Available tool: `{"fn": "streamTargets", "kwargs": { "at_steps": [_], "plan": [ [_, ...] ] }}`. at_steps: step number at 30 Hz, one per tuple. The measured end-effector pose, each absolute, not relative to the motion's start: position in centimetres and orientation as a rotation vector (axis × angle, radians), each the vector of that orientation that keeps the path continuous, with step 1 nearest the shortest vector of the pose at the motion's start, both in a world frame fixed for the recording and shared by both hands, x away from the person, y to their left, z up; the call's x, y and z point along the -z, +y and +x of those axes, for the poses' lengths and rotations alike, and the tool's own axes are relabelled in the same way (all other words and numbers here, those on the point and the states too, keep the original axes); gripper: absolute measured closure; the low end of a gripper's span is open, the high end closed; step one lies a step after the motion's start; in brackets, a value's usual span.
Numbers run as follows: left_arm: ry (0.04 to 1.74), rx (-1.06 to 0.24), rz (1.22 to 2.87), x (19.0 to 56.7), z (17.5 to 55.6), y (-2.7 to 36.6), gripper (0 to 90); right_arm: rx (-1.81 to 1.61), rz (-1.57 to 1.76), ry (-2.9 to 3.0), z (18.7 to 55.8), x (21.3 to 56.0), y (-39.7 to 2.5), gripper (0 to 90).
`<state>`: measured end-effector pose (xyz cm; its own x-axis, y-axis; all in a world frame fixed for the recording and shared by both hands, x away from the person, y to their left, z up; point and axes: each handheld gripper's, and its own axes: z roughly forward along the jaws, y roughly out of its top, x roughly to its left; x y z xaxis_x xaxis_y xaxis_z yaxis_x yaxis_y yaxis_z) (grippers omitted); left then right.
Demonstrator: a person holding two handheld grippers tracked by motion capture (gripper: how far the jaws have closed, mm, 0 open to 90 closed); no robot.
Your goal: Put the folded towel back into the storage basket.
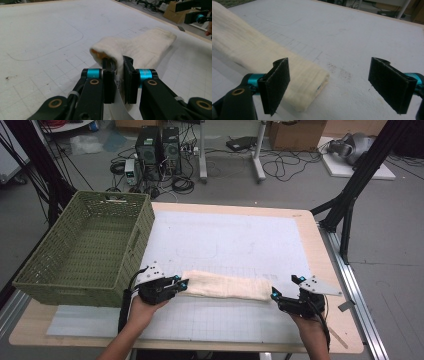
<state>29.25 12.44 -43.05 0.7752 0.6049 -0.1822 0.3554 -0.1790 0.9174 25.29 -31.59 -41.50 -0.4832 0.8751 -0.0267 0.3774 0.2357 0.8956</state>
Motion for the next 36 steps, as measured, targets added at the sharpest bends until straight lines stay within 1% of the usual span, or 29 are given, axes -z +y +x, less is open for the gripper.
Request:
{"fn": "streamTargets", "kwargs": {
  "at_steps": [12, 22, 25, 28, 29, 33, 36],
  "plan": [
    [0.722, -0.282, 1.781, 42.9, 29.0, 12.5, 80.0, -1.181, 1.152, 2.026, 26.1, 42.1, -30.7, 16.3],
    [0.701, -0.299, 1.776, 42.7, 28.8, 12.6, 79.5, -1.08, 1.215, 2.132, 27.1, 44.2, -29.4, 19.3],
    [0.7, -0.302, 1.78, 42.7, 28.8, 12.6, 79.4, -1.054, 1.228, 2.165, 27.2, 44.6, -29.4, 25.5],
    [0.693, -0.307, 1.787, 42.7, 28.7, 12.5, 79.4, -1.028, 1.226, 2.184, 27.3, 45.0, -29.5, 27.2],
    [0.692, -0.312, 1.79, 42.7, 28.7, 12.5, 79.4, -1.036, 1.233, 2.191, 27.4, 45.0, -29.5, 29.8],
    [0.686, -0.316, 1.797, 42.7, 28.7, 12.5, 79.5, -1.068, 1.203, 2.24, 27.3, 45.0, -29.5, 44.6],
    [0.682, -0.325, 1.795, 42.7, 28.6, 12.5, 79.4, -1.094, 1.232, 2.255, 27.2, 45.0, -29.4, 51.0]
  ]
}}
